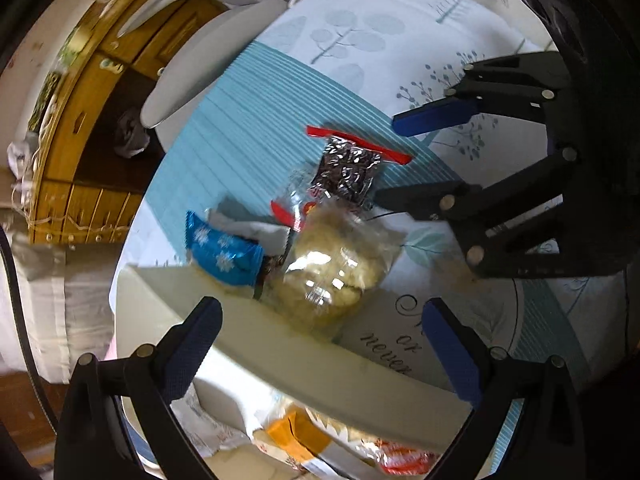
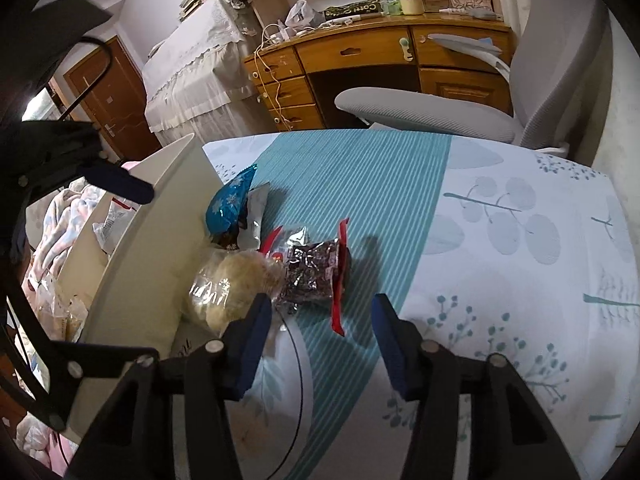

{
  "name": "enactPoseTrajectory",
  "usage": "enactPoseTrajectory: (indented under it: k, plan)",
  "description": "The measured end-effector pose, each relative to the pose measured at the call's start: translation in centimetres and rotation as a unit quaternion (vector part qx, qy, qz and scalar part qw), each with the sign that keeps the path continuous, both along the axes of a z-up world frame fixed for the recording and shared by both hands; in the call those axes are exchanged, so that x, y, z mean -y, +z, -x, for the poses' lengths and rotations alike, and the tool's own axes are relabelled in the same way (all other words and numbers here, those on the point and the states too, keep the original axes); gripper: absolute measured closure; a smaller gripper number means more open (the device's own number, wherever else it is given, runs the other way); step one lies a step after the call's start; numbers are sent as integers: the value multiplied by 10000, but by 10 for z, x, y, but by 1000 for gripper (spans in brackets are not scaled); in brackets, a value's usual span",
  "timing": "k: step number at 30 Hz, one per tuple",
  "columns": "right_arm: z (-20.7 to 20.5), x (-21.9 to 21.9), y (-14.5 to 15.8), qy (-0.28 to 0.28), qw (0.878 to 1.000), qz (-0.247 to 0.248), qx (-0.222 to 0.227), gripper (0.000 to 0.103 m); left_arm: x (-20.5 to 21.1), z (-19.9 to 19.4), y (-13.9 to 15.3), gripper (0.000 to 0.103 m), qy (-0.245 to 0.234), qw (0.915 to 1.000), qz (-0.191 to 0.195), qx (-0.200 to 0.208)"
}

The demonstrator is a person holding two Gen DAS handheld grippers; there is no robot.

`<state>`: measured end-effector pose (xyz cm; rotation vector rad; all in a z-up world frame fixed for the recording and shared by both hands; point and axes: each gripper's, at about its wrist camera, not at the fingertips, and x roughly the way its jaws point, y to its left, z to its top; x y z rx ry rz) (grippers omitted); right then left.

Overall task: Organize snacks
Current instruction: 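Move left gripper to the clear cookie bag while right gripper approaches the chocolate packet, then grasp and lift the cookie bag with left gripper while right gripper grasps the chocolate packet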

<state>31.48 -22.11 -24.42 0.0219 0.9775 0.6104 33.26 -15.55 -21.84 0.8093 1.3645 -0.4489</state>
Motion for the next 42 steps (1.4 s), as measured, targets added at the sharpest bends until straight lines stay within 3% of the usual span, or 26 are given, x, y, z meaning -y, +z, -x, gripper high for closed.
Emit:
enactPoseTrajectory:
  k: [8,13,14,16,19,24,28,35,42]
  plan:
    - [-7,0,-15,0,9998,-132,-177,75,9,-10,-24,11,-265,9994,-92,-185]
    - [-9,5,-20,-20,9991,-342,-233,83,6,-14,-38,18,-350,9989,-158,-265]
    - [-9,6,-20,-28,9991,-360,-233,90,7,-15,-40,19,-343,9989,-154,-284]
    - [-10,7,-22,-72,9992,-295,-261,97,7,-16,-46,25,-353,9986,-152,-367]
    - [-12,12,-23,-130,9985,-418,-344,97,7,-15,-54,31,-390,9983,-241,-370]
    - [-13,17,-24,-167,9979,-478,-392,97,4,-12,-50,46,-408,9986,34,-342]
    - [-11,18,-23,-230,9979,-453,-408,97,-2,-3,-47,52,-482,9987,181,7]
    - [-12,21,-21,-413,9970,-436,-482,98,-14,8,-30,53,69,9988,390,289]
    - [-9,25,-8,-472,9971,-422,-421,98,-22,21,9,53,704,9905,708,949]
